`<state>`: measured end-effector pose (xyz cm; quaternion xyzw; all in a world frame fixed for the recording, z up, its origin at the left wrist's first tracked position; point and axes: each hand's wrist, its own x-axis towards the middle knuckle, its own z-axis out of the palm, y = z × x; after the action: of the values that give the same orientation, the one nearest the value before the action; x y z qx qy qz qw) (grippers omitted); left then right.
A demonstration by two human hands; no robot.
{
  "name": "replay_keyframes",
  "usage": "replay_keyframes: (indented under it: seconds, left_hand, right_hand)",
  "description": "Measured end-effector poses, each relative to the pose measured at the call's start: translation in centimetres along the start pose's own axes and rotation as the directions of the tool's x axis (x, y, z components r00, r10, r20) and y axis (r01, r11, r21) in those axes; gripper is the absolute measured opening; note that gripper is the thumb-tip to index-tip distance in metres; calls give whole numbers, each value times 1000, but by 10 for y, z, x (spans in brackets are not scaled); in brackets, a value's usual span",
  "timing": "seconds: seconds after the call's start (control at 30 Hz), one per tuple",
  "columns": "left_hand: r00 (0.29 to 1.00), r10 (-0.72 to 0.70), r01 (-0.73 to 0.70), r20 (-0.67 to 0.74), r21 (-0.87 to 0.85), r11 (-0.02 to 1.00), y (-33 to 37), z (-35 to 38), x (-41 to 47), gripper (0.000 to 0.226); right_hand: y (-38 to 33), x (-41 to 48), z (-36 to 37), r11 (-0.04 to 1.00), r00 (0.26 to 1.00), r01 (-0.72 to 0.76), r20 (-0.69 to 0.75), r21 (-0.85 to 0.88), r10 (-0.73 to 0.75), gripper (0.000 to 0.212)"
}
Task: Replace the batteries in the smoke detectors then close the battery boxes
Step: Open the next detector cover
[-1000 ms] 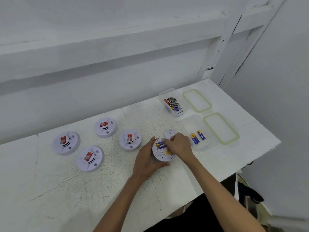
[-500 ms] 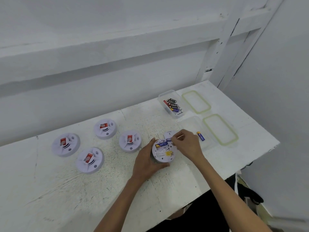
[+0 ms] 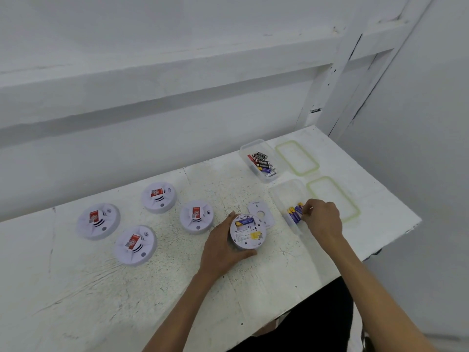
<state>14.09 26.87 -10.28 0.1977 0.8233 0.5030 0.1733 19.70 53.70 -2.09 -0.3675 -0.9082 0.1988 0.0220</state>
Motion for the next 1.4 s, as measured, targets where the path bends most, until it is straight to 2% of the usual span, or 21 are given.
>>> replay_keyframes:
  seconds: [0.27, 0.53, 0.73, 0.87, 0.93, 1.03, 1.1, 1.2, 1.3, 1.4]
  left_hand:
    - [1000, -2, 2, -1, 1, 1000, -1, 1, 2, 115]
    - [1000, -5, 5, 4, 17, 1000, -1, 0, 2, 116]
    - [1000, 2, -2, 4, 13, 1000, -2, 1, 2, 114]
    - [1000, 14, -14, -2, 11, 1000, 1, 1, 3, 105]
    - [1000, 28, -28, -2, 3, 1000, 5, 0, 3, 91]
    - [998, 65, -66, -9, -28, 997, 12, -2, 4, 81]
    - [998, 55, -56, -7, -48, 997, 13, -2, 4, 91]
    - [996, 87, -88, 9, 20, 996, 8, -1, 5, 119]
    - [991, 133, -135, 28, 71, 988, 8, -2, 6, 123]
    - [983, 184, -181, -22, 110, 977, 1, -2, 8, 117]
  right_hand:
    - [0, 5, 5, 995, 998, 30, 51, -94, -25, 20]
    - [-5, 4, 4, 994, 999, 34, -6, -104, -35, 22]
    - [-33, -10, 1, 979, 976, 187, -133, 81, -175, 18]
    - [-57, -23, 9, 944, 969, 246, -45, 221, -243, 13]
    - [-66, -29, 18, 934, 961, 265, 18, 241, -277, 15]
    - [-78, -38, 34, 916, 927, 357, 52, 186, -372, 17]
    - [-86, -42, 46, 896, 897, 421, 85, 139, -434, 22]
    - [-96, -43, 61, 835, 822, 545, 147, 77, -551, 20]
    - [-97, -39, 67, 745, 719, 665, 220, 55, -659, 16]
    - [-96, -32, 65, 742, 718, 669, 234, 28, -656, 15]
